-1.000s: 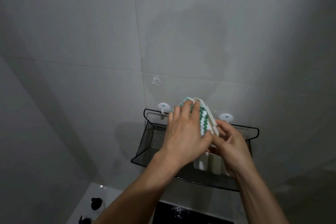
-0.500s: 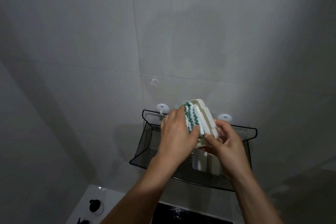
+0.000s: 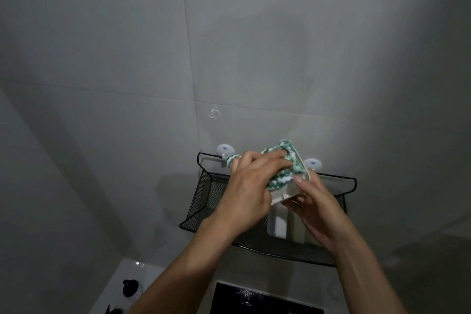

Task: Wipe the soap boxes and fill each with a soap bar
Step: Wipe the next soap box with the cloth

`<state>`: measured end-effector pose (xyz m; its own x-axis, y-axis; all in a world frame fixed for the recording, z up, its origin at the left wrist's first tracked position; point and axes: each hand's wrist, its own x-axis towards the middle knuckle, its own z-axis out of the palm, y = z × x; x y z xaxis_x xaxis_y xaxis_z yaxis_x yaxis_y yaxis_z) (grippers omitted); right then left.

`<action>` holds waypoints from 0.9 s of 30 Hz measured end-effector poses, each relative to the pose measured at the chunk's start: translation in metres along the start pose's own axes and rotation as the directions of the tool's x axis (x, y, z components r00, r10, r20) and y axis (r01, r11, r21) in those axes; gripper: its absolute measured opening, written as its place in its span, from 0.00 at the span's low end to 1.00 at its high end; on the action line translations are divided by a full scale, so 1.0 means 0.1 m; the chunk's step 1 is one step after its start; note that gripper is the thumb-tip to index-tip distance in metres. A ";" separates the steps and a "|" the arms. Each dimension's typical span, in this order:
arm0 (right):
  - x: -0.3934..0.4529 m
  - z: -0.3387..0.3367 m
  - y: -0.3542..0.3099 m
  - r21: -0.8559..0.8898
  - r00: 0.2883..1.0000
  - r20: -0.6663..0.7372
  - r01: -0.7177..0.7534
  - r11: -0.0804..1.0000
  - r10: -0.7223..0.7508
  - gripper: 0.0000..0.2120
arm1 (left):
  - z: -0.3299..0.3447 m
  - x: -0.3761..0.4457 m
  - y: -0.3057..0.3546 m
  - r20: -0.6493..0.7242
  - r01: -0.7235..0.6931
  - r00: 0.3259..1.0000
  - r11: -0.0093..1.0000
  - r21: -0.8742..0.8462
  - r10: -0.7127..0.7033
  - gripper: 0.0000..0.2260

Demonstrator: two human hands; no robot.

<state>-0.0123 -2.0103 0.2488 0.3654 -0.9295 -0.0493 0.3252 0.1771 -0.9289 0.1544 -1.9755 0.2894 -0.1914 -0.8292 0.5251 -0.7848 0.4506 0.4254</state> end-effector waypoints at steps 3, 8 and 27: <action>0.00 -0.05 -0.06 -0.001 1.000 0.012 -0.027 1.000 0.027 0.22 | 0.00 0.00 -0.01 0.005 -0.079 0.997 0.997 0.018 0.079 0.29; 0.01 -0.09 -0.07 -0.033 1.000 -0.015 0.019 0.999 -0.019 0.23 | -0.01 -0.01 0.04 -0.016 -0.073 0.997 0.997 0.030 0.074 0.22; -0.05 0.02 -0.02 -0.045 0.980 -0.115 0.158 0.986 -0.162 0.17 | 0.01 0.03 0.12 -0.147 0.151 0.979 0.988 0.042 -0.144 0.19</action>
<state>-0.0133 -2.0050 0.2517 0.2050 -0.9769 0.0599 0.3391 0.0135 -0.9406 0.1438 -1.9726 0.2950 0.0120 -0.8278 0.5609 -0.8286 0.3057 0.4689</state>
